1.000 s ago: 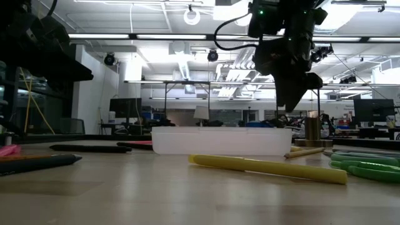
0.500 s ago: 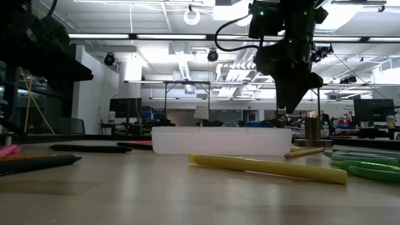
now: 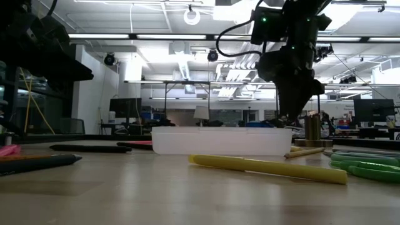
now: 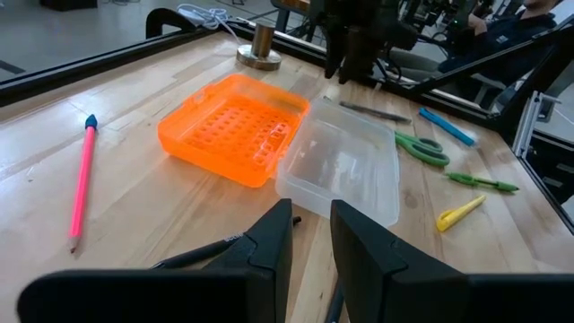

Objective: Pick & place school supplies into a supply box
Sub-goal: Put the yellow pen into the container

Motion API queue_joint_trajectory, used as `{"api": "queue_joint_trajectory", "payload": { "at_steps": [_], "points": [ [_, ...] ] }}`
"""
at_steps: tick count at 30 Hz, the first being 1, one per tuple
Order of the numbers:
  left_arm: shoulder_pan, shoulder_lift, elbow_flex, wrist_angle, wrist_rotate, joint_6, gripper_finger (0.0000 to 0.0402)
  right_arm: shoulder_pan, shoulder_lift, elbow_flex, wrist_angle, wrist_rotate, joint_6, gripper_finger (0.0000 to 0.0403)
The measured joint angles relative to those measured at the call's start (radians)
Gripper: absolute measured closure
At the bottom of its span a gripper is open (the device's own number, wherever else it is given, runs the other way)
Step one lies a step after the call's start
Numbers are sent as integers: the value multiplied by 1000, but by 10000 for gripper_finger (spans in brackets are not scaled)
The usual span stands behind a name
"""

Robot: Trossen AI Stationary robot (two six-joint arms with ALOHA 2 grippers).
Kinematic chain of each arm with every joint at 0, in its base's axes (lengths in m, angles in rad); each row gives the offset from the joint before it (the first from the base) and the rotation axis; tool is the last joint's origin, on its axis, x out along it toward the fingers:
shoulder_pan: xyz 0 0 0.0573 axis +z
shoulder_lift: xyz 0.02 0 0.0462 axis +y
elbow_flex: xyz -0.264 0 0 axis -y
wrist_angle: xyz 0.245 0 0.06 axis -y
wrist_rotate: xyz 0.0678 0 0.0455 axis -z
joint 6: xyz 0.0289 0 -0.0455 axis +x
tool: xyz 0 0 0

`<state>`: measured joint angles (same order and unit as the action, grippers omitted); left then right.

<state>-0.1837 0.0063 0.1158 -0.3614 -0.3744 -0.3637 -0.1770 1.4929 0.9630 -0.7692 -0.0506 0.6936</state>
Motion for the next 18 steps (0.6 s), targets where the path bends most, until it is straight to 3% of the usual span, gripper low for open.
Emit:
{"api": "queue_joint_trajectory", "payload": {
  "at_steps": [8, 18],
  "points": [
    [0, 0, 0, 0, 0, 0, 291, -21, 0, 0, 1, 20, 24, 208],
    [0, 0, 0, 0, 0, 0, 291, -27, 0, 0, 11, 51, 62, 202]
  ]
}}
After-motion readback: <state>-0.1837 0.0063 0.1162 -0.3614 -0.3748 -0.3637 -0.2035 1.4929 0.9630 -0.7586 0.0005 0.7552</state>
